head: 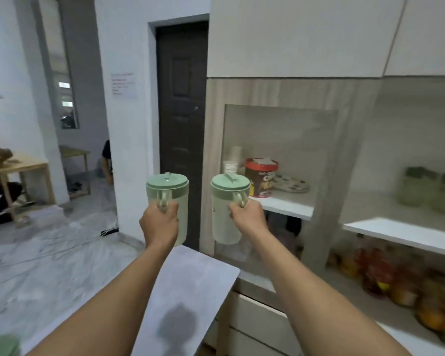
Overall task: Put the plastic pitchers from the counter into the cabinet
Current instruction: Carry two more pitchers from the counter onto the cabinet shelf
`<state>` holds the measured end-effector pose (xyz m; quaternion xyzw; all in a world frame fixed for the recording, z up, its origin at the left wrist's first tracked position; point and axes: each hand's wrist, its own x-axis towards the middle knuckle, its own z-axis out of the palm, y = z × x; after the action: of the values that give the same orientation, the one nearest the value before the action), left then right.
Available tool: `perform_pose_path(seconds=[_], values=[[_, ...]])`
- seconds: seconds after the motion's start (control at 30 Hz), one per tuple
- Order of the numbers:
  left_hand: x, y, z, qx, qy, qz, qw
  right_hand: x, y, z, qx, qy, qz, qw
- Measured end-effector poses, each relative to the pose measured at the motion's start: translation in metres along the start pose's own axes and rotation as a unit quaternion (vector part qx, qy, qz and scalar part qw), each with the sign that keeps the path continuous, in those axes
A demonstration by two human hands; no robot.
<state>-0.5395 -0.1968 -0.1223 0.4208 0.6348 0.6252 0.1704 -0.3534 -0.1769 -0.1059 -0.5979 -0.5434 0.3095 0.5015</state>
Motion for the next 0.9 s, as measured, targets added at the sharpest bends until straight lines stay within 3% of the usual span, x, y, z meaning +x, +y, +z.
perform_pose_path(seconds=[0.23, 0.67, 0.9], values=[[-0.075, 0.081, 0.075, -0.057, -0.117, 0.067, 0.989, -0.017, -0.003, -0.145, -0.002, 0.108, 0.005, 0.994], [-0.22, 0.2, 0.22, -0.104, -0.213, 0.125, 0.963, -0.049, 0.034, -0.405, -0.057, 0.214, 0.027, 0.975], [-0.291, 0.247, 0.298, -0.162, -0.268, 0.103, 0.944, -0.038, 0.068, -0.499, -0.039, 0.265, 0.035, 0.963]])
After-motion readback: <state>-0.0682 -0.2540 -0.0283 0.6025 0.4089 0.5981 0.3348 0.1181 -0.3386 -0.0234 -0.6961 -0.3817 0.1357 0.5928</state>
